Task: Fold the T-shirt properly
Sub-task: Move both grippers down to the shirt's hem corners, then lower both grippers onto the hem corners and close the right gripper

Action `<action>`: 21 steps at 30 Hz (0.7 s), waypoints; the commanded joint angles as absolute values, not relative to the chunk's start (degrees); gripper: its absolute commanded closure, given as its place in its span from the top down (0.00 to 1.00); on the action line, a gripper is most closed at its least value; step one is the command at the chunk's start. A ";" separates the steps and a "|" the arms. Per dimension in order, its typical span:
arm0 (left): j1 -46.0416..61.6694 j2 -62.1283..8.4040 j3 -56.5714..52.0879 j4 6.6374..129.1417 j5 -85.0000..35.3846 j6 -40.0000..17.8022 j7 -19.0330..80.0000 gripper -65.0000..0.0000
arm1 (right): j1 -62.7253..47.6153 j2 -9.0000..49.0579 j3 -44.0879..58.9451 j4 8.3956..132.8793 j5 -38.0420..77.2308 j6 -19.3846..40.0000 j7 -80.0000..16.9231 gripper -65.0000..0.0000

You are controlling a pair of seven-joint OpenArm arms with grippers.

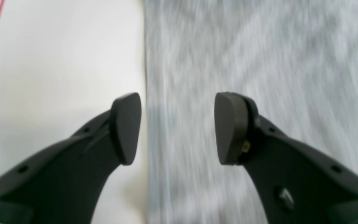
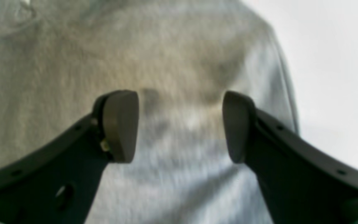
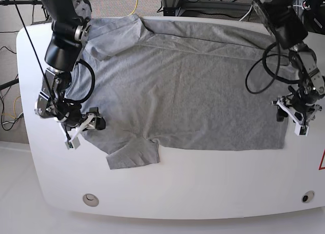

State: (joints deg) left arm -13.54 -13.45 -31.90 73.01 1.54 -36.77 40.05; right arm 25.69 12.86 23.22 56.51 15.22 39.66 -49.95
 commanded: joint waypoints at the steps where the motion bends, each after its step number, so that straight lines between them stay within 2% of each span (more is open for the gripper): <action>1: -16.98 -15.36 -31.27 70.72 0.39 -36.74 37.01 0.54 | 29.69 14.43 22.77 55.45 16.34 40.00 -46.89 0.62; 21: -28.42 -20.84 -30.61 52.74 -0.40 -37.04 31.78 0.54 | 35.06 17.68 23.69 44.36 16.14 40.00 -39.26 0.62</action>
